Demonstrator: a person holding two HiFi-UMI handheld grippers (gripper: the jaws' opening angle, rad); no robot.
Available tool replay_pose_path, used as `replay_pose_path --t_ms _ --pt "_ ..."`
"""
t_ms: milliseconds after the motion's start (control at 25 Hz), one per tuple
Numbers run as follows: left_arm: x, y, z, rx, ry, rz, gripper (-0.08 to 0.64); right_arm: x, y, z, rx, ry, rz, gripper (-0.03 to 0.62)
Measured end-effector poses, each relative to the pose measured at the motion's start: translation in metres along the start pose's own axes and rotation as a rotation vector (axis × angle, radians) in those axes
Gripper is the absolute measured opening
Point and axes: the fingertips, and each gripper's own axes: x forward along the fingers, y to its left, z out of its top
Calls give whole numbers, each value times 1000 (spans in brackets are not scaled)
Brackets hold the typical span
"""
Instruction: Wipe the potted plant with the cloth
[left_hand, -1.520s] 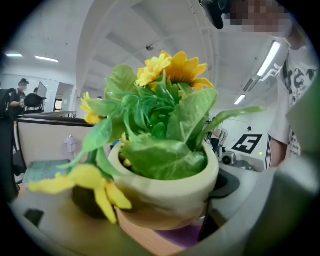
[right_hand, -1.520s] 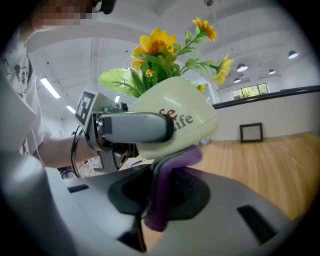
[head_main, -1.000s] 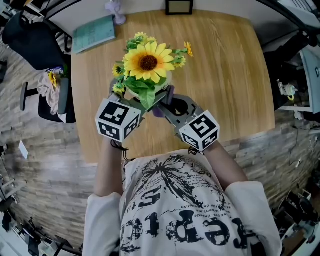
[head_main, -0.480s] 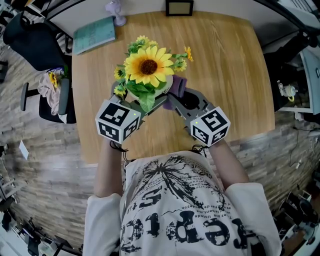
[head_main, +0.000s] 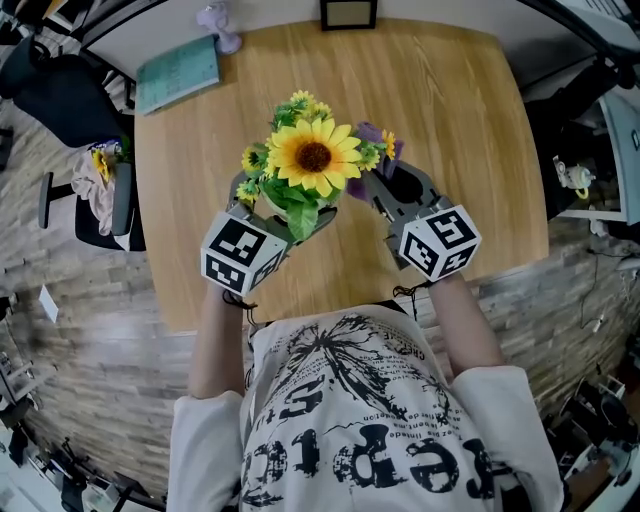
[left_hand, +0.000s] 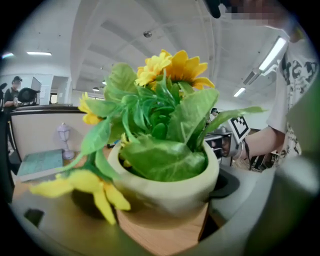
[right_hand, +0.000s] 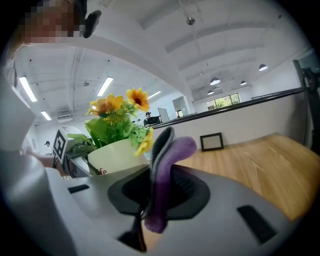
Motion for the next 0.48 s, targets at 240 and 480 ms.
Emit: replay_pose_path --t_ms 240,480 --pt "26 0 -23 28 11 -76 531 -1 -51 2 -10 9 -126 75" --pt "80 -38 -53 33 66 -116 531 -38 -104 18 -91 -45 -171 77"
